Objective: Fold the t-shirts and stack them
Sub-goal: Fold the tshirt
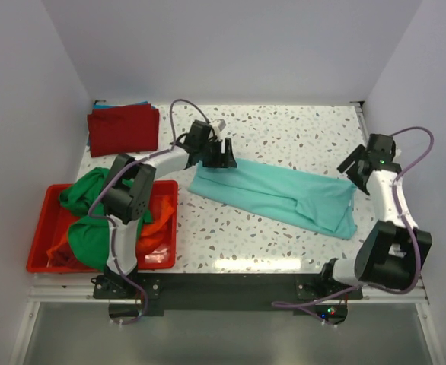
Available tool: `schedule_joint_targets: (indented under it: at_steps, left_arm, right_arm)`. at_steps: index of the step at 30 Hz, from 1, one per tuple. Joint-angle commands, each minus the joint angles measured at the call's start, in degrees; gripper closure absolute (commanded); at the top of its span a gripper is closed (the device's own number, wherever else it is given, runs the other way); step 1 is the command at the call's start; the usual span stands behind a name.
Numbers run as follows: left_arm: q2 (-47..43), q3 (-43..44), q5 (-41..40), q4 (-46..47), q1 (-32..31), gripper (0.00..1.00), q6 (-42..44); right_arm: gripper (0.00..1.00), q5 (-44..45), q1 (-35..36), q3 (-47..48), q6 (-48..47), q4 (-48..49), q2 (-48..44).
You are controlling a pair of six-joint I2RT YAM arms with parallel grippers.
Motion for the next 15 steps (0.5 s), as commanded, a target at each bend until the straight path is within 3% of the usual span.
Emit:
schedule_joint_targets:
  at_steps: [1,6,15]
  left_arm:
    - [-1.80,-3.35,-0.39,2.05,0.63,0.27,3.18]
    - [-1.98,-8.10,-1.97,2.49,0.63,0.28,3.71]
    - [-6.63,-16.53,-7.51,1.34,0.63,0.30,2.75]
  right_arm:
    - [0.22,0.33,7.46,-4.96,1.76,-1.32,-8.25]
    - [0.22,-0.28,12.41,-13.21,6.33,-0.27,-8.90]
    - [0.22,3.32,15.49,-12.62,6.43,5.44,4.17]
